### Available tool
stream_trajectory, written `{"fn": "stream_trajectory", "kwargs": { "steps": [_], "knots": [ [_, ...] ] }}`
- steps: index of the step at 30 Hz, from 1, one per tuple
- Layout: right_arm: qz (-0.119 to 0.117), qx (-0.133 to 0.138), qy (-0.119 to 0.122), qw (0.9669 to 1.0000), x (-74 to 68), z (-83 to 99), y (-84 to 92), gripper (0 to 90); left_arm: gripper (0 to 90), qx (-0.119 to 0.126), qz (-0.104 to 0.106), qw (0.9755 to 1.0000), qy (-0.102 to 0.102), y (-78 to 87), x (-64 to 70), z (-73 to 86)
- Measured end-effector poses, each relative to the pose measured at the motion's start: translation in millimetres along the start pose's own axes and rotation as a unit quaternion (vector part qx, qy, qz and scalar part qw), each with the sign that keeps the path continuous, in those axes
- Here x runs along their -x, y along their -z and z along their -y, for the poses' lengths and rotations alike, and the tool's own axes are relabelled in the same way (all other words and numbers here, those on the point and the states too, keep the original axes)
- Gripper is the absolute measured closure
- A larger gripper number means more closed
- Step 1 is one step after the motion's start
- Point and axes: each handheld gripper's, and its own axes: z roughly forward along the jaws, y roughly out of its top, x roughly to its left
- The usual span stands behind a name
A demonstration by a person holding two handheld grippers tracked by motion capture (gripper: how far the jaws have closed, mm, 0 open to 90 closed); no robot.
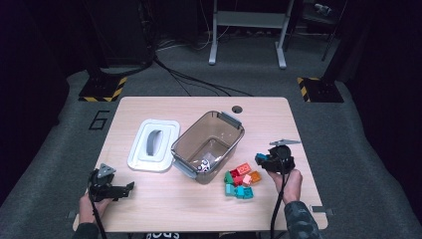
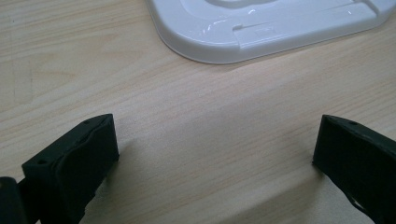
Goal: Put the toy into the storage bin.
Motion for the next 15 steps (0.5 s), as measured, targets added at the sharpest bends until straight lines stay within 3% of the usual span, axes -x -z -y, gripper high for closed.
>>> {"fn": "stream_trajectory", "kwargs": {
  "steps": [9, 15],
  "knots": [
    [0.006, 0.007, 0.014, 0.9999, -1.2, -15.0, 12.0, 59.3, 0.0, 0.003, -0.004, 1.0000, 0.006, -2.1, 1.8, -1.1],
    [0.011, 0.010, 0.012, 0.9998, -4.8, -27.5, 22.7, 59.3, 0.0, 0.005, -0.005, 1.0000, 0.007, -3.1, 2.9, -1.9]
  ]
}}
